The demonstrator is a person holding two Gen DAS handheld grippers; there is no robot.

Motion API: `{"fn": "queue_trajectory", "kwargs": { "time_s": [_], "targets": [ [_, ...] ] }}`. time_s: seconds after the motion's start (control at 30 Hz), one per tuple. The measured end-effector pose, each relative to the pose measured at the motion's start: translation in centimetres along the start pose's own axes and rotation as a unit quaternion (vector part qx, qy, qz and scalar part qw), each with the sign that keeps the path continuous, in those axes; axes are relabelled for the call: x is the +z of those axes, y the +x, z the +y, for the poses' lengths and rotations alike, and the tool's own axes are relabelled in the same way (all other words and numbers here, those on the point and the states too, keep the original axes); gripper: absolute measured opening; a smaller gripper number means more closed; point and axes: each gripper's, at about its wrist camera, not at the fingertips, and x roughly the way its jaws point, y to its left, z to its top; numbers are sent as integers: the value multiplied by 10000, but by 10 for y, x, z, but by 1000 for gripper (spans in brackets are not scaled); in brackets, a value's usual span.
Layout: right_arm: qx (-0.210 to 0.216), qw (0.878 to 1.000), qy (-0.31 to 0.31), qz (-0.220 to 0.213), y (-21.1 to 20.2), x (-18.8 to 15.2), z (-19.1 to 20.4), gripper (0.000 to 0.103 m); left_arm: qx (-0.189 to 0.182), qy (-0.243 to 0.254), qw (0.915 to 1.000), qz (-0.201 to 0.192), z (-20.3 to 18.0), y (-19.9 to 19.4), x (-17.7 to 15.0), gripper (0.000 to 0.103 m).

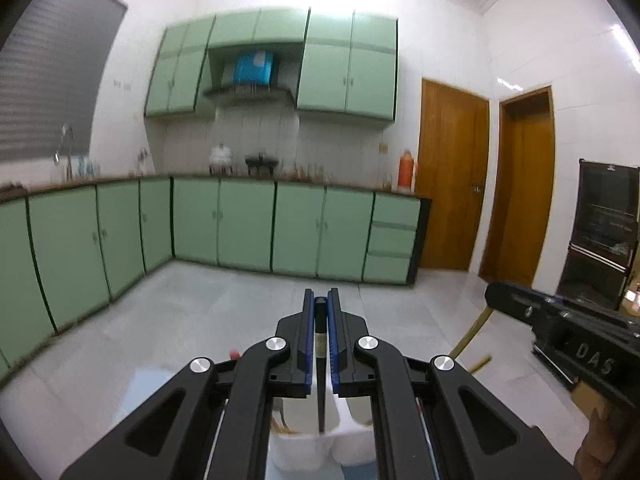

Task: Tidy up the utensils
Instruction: 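Open both tools to drop the chopsticks into the holder, then move both open tools back to the last two chopsticks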

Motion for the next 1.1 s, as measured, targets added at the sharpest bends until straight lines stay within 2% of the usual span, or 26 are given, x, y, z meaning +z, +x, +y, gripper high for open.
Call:
{"fn": "queue_trajectory", "kwargs": {
  "time_s": [0.07,0.1,0.17,0.23,0.37,0.43,0.57,0.77,0.83,0.97,1.1],
  "targets": [
    [12,10000,15,96,2,-3,2,15,66,-70,9998,174,4,3,-3,10],
    [6,9999,17,112,1,-4,1,23,65,-146,9997,185,6,0,-2,13],
    [-31,10000,25,11,-7,-5,1,31,58,-234,9996,134,9,-12,1,31],
    [-62,9999,66,-135,-21,-6,-1,41,23,-206,9998,-6,10,-30,6,32],
    [-92,9993,91,-347,-49,-11,-9,51,-9,-100,9998,-153,11,-66,6,35],
    [-82,9991,77,-414,-65,-22,-11,59,99,-1,9999,-97,11,-86,-2,37],
    [-69,9996,-48,-260,-88,-60,-9,61,104,103,9998,147,9,-113,-32,39],
    [-93,9990,67,421,-100,-140,1,61,131,266,9962,818,7,-131,-101,39],
    [-69,9976,224,649,-100,-161,7,61,85,280,9924,1194,6,-131,-134,39],
    [-88,9941,254,1048,-99,-202,19,61,90,405,9852,1664,6,-132,-178,39],
    [-87,9883,207,1508,-92,-235,28,61,139,413,9784,2020,7,-132,-206,39]
  ]
}}
